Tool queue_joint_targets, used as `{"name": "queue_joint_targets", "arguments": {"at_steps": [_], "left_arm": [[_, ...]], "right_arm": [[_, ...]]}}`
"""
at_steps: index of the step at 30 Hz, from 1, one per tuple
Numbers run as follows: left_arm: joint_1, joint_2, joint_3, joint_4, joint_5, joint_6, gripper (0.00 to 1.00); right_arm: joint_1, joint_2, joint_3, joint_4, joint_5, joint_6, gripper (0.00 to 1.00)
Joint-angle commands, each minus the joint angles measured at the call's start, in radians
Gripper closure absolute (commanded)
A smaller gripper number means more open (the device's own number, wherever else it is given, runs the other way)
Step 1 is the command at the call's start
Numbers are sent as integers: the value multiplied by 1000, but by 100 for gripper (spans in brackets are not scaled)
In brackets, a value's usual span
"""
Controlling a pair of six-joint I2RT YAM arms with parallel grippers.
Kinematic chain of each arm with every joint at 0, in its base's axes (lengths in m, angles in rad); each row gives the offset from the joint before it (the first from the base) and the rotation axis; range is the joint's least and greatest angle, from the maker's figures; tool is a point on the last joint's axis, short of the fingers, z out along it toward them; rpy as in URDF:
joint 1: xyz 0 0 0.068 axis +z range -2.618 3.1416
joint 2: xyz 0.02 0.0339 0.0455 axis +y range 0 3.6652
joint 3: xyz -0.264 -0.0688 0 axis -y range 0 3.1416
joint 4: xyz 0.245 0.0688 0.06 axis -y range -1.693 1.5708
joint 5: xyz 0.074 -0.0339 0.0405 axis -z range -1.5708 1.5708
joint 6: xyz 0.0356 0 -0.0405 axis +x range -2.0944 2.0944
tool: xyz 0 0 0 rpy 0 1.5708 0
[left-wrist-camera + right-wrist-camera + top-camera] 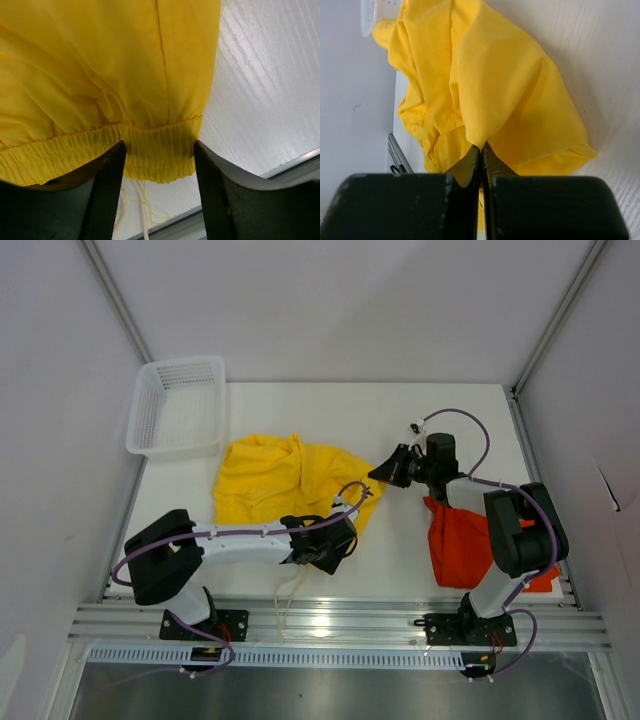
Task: Fold and stack the shorts
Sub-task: Flatten the shorts out
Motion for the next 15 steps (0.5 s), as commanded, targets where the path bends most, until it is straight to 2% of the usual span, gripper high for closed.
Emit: {"name": "queue_joint_targets", "arguments": {"at_steps": [1,4,5,8,10,11,13,14,15], "left_arm": [[-7,16,26,4,-21,-18,43],[-7,24,28,18,-12,-15,53],[-8,25,32,21,-8,-15,61],[-11,38,46,12,-19,-13,73],[-17,44,59,-4,-34,-15,77],[-20,45,63,-10,-42,-16,84],[-29,44,83,-40,-70,-22,90],[-33,35,89,-51,-79,-24,100],[-34,26,100,-76,-93,-27,100]], "right_arm": [[5,8,36,16,-11,-20,100],[4,8,36,16,-11,-21,100],[4,8,36,16,-11,-21,100],[4,8,36,16,-14,-21,100],[4,11,36,16,-13,-20,100],[4,10,36,16,-13,-21,100],[4,11,37,15,-13,-21,100],[4,13,37,15,-13,-20,100],[4,11,37,13,-11,-21,100]]}}
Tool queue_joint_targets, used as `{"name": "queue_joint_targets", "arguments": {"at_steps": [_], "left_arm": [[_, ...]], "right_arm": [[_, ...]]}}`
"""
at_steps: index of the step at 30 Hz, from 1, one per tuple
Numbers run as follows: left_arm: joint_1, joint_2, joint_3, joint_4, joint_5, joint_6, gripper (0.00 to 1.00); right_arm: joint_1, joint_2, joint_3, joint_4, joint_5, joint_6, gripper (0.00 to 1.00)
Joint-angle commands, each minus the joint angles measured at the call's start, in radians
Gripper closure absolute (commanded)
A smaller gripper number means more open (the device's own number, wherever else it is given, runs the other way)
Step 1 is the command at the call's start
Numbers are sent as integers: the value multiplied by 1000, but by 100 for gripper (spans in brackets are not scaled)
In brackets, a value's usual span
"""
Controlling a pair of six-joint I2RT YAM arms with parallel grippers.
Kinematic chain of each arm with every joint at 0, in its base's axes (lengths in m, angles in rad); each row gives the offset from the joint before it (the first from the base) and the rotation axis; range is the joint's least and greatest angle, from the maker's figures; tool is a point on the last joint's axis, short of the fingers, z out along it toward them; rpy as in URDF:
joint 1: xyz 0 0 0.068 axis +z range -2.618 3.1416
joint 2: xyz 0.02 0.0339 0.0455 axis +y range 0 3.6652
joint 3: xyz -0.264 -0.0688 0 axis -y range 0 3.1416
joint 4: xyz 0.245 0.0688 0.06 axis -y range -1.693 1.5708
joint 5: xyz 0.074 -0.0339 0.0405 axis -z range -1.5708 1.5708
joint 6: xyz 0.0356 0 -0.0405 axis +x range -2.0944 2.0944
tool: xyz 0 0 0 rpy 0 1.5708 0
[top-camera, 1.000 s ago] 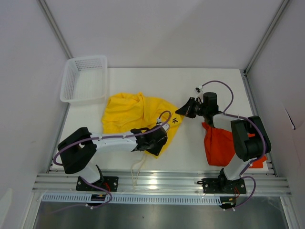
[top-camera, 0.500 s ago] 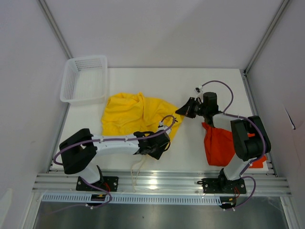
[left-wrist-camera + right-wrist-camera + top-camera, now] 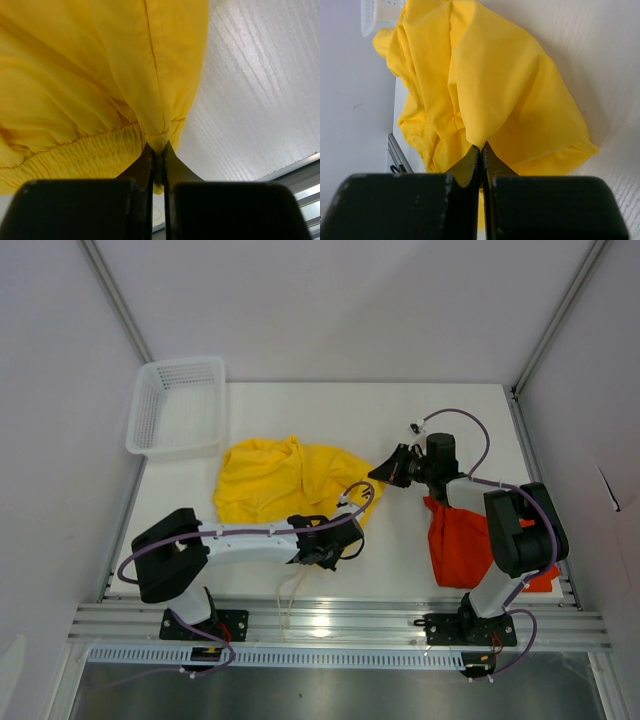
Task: Fold and stack the shorts
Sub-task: Flatten the shorts out
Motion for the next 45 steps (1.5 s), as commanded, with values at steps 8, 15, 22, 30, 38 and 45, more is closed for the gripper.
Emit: {"name": "queue_joint_targets", "arguments": {"at_steps": [8,15,22,30,38,45], "left_arm": [[-32,-208,88,-239,-79,1,100],[-52,-388,11,-301,-59,-46,100],[-58,-549,-25,-445,-131,-140,100],[-130,-577,-168,-342,-70,-221,100],[-265,-409,-193,-249,-122,-288,100],[-320,-297,-225,-163,-125,-331,100]], "right_arm": [[-48,17,157,-80,-19,34,100],[-142,162,479,-405,23,-9,97],[-272,219,458,-444,76,75,36],[-282,88,311,-456,141,-41,18],[-48,-55,287,-612,258,-306,22],[212,-182,235,-683,610,-501,18]]}}
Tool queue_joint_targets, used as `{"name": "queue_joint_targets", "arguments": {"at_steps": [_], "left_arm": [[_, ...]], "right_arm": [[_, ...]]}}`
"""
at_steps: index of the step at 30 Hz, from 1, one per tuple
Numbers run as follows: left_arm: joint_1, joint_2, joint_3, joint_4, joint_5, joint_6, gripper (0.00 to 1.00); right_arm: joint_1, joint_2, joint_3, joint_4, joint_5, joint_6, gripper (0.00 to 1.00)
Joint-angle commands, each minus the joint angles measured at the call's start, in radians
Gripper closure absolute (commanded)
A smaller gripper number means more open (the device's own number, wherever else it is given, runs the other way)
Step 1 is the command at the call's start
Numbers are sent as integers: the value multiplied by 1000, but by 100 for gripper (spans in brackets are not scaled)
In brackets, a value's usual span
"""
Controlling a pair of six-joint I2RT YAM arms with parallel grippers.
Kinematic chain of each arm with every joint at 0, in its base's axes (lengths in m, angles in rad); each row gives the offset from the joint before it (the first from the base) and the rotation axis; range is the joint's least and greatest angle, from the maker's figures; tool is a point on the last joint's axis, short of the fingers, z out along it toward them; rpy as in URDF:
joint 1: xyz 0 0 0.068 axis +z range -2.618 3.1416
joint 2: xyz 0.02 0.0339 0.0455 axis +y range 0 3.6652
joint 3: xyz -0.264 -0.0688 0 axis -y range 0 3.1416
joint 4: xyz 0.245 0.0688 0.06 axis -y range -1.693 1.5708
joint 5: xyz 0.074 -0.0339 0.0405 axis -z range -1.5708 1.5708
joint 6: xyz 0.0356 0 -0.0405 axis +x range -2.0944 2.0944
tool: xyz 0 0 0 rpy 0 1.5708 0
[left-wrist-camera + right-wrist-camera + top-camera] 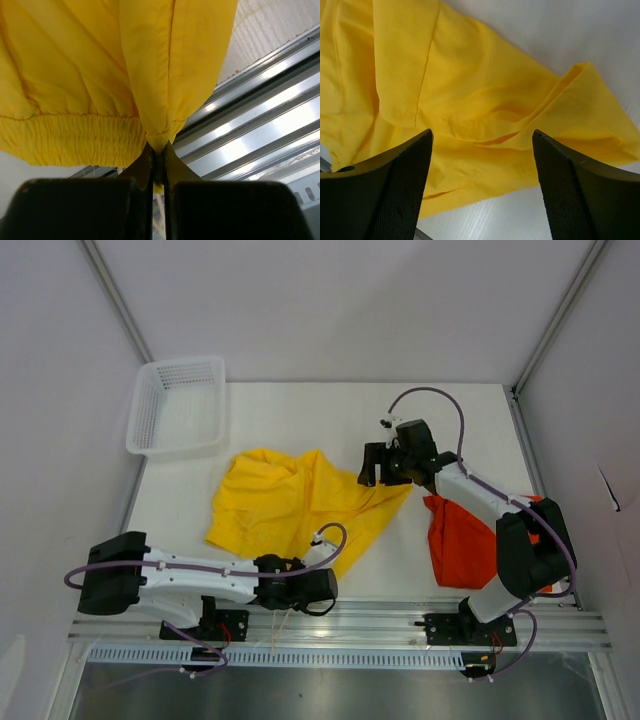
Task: Fold and stack the shorts
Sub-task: Flatten the shorts out
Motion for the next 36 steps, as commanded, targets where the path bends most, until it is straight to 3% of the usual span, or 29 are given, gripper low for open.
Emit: {"name": "queue_joint_targets", "arguments": {"at_steps": [1,6,10,14,22,32,35,36], "left_arm": [[-24,29,-25,74,-19,-60,100],[-45,21,-88,169,18,-94,100],[-47,-15,-120,194,20,-113,100],[-47,-78,-146,180,15,-128,100],[-47,-239,-223,182,7,-149,100],[-47,-250,-244,189,21,-143,100],[-47,-256,-251,199,26,-146,100],[-47,-261,-251,205,32,-145,100]], "right_arm": [[64,-87,-40,-51,222,-142,18],[125,-85,-25,-76,213,-186,19],[250,-58,-11,-102,430,-234,23],[355,-47,-53,-42,549,-279,23],[455,-36,-80,31,564,-369,22],[507,135,13,4,500,-424,24],[515,207,62,-1,556,-423,30],[513,226,77,-2,575,-423,51]]}}
